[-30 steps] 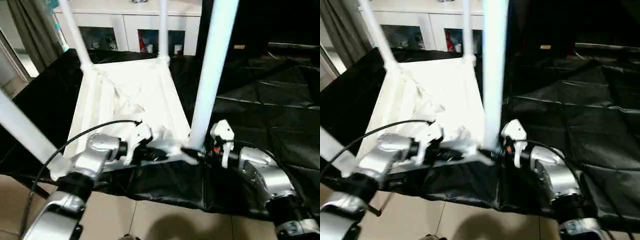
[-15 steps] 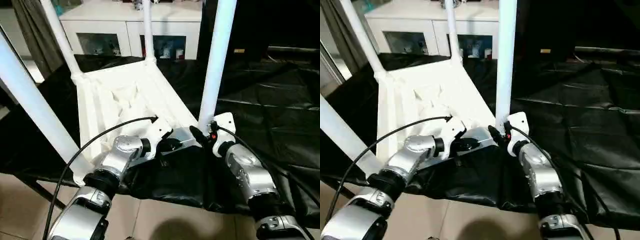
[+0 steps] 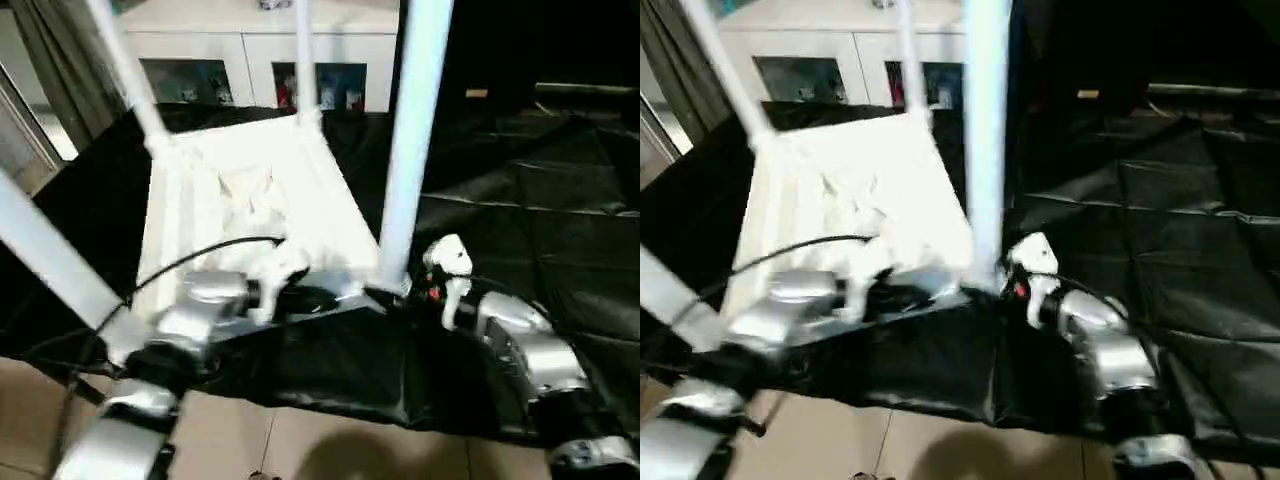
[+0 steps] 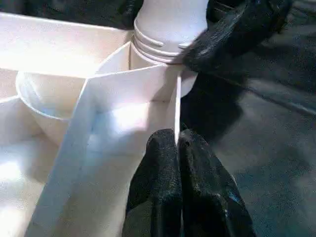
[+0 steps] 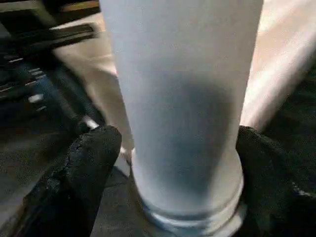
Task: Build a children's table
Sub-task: Rotate leg to tighten
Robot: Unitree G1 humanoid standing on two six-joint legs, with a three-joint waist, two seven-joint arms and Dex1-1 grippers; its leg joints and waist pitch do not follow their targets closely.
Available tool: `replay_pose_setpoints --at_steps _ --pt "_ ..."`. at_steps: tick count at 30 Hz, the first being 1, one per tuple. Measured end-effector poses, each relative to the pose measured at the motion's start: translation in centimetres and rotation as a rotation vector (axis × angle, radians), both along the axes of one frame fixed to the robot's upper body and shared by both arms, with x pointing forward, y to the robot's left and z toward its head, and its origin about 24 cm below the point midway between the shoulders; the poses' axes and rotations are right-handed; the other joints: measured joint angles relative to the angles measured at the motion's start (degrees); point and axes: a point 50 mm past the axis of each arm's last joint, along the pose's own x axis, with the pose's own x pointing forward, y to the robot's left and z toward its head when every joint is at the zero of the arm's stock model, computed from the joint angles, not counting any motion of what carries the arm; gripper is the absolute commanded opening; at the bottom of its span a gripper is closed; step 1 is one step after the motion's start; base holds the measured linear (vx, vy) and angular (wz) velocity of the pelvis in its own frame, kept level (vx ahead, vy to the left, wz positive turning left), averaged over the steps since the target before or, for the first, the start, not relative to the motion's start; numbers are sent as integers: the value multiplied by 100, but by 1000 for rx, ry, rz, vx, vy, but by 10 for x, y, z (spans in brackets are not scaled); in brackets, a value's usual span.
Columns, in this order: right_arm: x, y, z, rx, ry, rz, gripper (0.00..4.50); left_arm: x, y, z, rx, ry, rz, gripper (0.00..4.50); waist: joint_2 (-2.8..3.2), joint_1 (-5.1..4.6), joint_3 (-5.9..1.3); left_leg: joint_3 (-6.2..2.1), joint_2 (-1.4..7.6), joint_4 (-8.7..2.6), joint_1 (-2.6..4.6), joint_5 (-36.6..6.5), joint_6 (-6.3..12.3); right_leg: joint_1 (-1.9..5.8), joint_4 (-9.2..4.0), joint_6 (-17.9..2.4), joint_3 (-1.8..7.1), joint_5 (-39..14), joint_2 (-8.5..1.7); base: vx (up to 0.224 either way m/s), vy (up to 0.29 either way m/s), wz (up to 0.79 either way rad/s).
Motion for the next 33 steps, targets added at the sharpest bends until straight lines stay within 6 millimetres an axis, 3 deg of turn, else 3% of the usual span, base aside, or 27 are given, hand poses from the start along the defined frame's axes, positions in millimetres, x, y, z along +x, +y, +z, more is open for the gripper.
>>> replay_pose_setpoints --at_steps 5,6,10,17,20,24,28,33 --pt "-4 1 5 -4 14 132 383 -4 13 5 17 36 -72 0 -23 19 14 3 1 34 -57 -8 10 -40 5 -5 0 -1 -4 0 0 0" --pt "-4 0 5 -6 16 147 359 -4 14 5 17 44 -79 0 -28 25 18 3 1 42 -58 -10 13 -39 9 -6 1 -1 -5 0 0 0" --pt "-5 -1 5 -1 23 161 346 -5 15 5 14 58 -93 0 -39 46 25 4 2 68 -57 -10 11 -38 30 -14 8 5 -7 0 0 0" --pt "-6 -1 3 25 47 147 279 -5 10 4 3 59 -98 0 -45 70 29 8 9 98 -54 -24 -16 -35 56 -21 12 10 -9 0 0 0" --pt "-4 1 -1 36 32 49 267 -3 6 2 7 30 -47 0 -45 76 29 8 10 108 -49 -23 -17 -37 75 -21 16 10 -10 0 0 0" --pt "13 3 -8 33 -1 -253 265 10 -8 0 25 -48 97 0 -47 -13 27 7 11 114 -27 -18 -30 -26 89 -32 20 20 -10 0 0 0" --pt "23 12 -13 39 5 -459 265 17 -26 -4 24 -63 188 0 -46 -31 28 7 7 91 28 -12 -41 16 83 6 22 -3 -9 0 0 0" --pt "31 17 -14 18 -7 -609 265 19 -42 -6 26 -79 253 0 -28 -40 17 2 -14 41 58 -10 -44 44 41 9 32 -5 -12 0 0 0"
